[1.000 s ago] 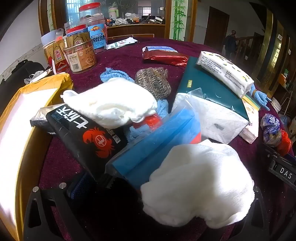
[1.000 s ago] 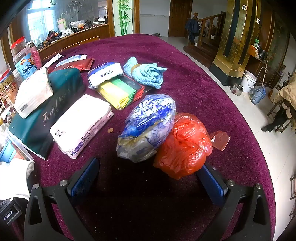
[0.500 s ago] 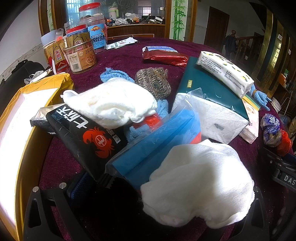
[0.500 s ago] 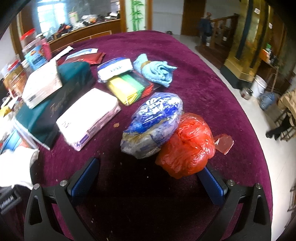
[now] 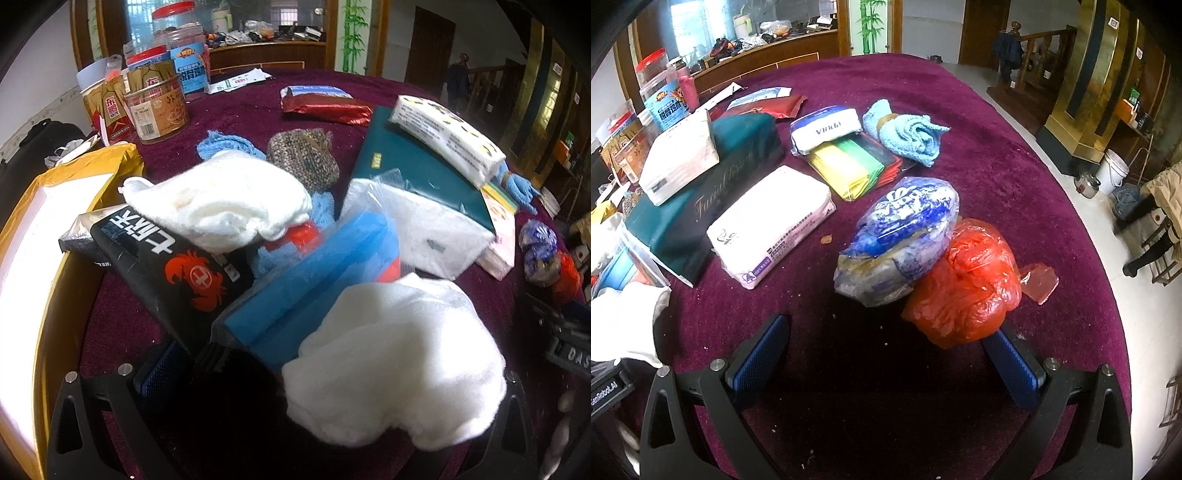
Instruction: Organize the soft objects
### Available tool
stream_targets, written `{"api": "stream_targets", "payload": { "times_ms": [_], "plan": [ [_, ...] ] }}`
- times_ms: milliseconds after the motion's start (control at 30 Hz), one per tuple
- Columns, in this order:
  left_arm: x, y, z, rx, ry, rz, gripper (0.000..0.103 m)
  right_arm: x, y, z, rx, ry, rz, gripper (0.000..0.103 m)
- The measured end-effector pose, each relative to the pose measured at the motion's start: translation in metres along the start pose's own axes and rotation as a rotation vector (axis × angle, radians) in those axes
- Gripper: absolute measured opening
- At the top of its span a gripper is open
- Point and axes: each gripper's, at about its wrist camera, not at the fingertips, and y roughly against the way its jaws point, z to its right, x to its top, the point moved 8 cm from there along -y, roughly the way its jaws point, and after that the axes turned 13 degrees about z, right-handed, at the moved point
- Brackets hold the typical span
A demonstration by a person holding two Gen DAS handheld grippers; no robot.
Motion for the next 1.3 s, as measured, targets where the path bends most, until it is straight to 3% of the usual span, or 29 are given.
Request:
{"api": "stream_targets", "payload": {
  "times_ms": [433, 567, 667, 733, 800, 1000, 1133, 1300],
  "plan": [
    [-0.003, 0.002, -0.001, -0.023, -0.018, -0.001, 0.103, -0.006, 0.017, 0.004, -0.047, -0.027, -0.017, 0.103],
    [-0.004, 0.003, 0.001, -0.011, -0.025, 0.002, 0.103, 0.007, 0.061, 0.004, -0.087, -0.002, 0.136, 0.103],
    [-0.005, 0.004, 0.002, -0.020, -0.033, -0.006, 0.103, 0.028, 0.115, 0.002, -0.112, -0.019, 0.389, 0.103],
    [-0.006, 0.008, 0.000, -0.048, -0.026, -0.018, 0.102, 0.038, 0.129, 0.001, -0.094, -0.028, 0.467, 0.103],
    [-0.005, 0.021, -0.006, -0.077, 0.004, 0.007, 0.100, 0.049, 0.125, 0.002, -0.080, -0.028, 0.440, 0.103],
    [0.014, 0.083, -0.043, -0.127, 0.014, 0.203, 0.101, 0.066, 0.106, 0.016, -0.154, -0.056, 0.467, 0.103],
    [0.013, 0.099, -0.063, -0.136, 0.013, 0.220, 0.101, 0.059, 0.080, 0.031, -0.195, -0.113, 0.441, 0.103],
    [0.003, 0.092, -0.055, -0.188, -0.034, 0.191, 0.101, 0.043, 0.057, 0.039, -0.143, -0.196, 0.370, 0.103]
  ]
}}
